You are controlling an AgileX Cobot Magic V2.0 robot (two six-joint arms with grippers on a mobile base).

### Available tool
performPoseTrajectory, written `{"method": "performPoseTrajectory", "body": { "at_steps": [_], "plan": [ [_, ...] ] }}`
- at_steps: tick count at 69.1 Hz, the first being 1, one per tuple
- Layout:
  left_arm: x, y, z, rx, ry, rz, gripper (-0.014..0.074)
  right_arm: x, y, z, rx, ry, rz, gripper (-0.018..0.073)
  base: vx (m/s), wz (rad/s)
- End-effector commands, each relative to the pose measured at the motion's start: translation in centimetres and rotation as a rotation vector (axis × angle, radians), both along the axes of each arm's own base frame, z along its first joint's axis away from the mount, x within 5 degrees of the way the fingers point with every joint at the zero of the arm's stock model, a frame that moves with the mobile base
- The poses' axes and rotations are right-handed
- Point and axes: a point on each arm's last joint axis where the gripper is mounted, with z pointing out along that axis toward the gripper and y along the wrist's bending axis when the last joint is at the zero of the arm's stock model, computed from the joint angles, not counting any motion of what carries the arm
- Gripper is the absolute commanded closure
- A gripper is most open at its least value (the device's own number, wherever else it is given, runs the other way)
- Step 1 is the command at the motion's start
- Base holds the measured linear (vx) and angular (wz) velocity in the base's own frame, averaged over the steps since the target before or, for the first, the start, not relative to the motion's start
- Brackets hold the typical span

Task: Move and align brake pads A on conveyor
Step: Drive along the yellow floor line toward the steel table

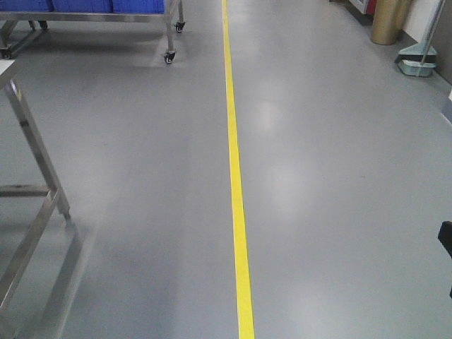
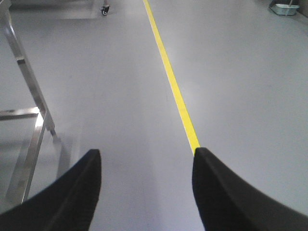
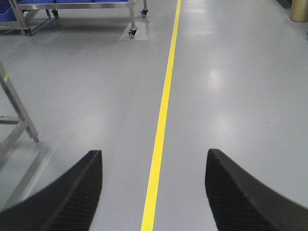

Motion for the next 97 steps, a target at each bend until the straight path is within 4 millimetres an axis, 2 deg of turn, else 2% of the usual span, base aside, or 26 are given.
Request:
{"method": "performPoseTrajectory", "body": {
  "at_steps": [1, 55, 97],
  "plan": [
    [0.26, -0.04, 1.35, -0.020, -0.082, 0.004, 0.0200, 0.35, 0.01, 1.39, 0.007, -0.085, -0.003, 0.0109, 0.80, 0.02],
    [0.26, -0.04, 1.35, -0.020, -0.082, 0.004, 0.0200, 0.35, 0.01, 1.39, 0.007, -0.086, -0.003, 0.0109, 0.73, 0.00],
    [0.26, -0.03, 1.36, -0.020, -0.083, 0.004, 0.0200, 0.35, 0.01, 1.39, 0.007, -0.086, -0.003, 0.0109, 0.54, 0.13]
  ]
}}
